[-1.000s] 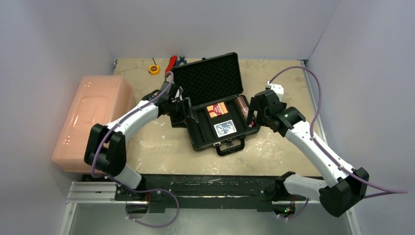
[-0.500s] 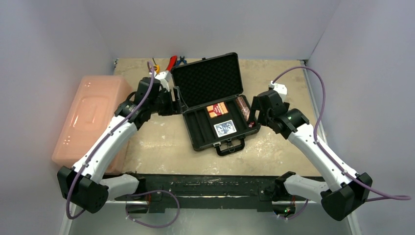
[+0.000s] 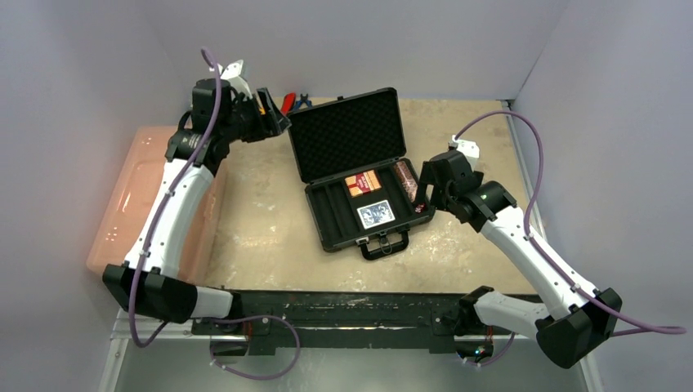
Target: Pack up texas hold em set
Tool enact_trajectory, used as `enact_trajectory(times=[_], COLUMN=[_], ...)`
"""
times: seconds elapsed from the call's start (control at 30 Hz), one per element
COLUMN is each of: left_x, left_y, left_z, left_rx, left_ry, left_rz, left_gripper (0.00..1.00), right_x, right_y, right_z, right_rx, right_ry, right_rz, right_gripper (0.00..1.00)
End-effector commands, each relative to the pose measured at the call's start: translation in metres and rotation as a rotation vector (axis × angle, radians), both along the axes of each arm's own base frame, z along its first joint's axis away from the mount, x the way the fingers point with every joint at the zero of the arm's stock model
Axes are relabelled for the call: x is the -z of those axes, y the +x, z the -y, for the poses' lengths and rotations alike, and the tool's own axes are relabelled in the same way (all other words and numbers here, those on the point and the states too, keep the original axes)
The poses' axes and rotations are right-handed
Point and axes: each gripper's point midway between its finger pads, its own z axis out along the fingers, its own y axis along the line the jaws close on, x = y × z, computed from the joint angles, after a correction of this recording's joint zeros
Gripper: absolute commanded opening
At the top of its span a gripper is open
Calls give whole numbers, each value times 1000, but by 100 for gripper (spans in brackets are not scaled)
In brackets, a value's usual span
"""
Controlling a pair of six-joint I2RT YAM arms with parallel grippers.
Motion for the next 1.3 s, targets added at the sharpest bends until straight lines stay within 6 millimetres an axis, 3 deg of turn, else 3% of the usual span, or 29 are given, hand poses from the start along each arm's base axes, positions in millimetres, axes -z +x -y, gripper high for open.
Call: enact_trajectory(times=[0.0,0.13,0.33,0.47,0.67,0.93,1.27], left_x=[-22,-28,-11,3,40,96,130], left_y=[24,56,106,133,164,185,206], left_z=[-2,-9,-18,-29,-51,-47,-46], left_rx=[-8,-57,-101,-102,-123,-105,-132], left_ry=[-55,-97,-172,-225,-262,-286,-319], left_rz=[10,-31,-124,-165,-241,-325,-364], left_gripper=[61,58,53,34,22,21,20], right_x=[-18,-10,-10,-8,-5,-2,-3], right_y=[2,-1,-5,-7,-7,-7,-2], right_z=[1,2,5,7,6,7,7], right_rx=[5,7,14,17,15,19,14], right_ry=[22,8,9,2,4,-13,-37], right_rz=[50,17,24,15,11,-7,-13], right_gripper=[94,94,94,94,93,93,93])
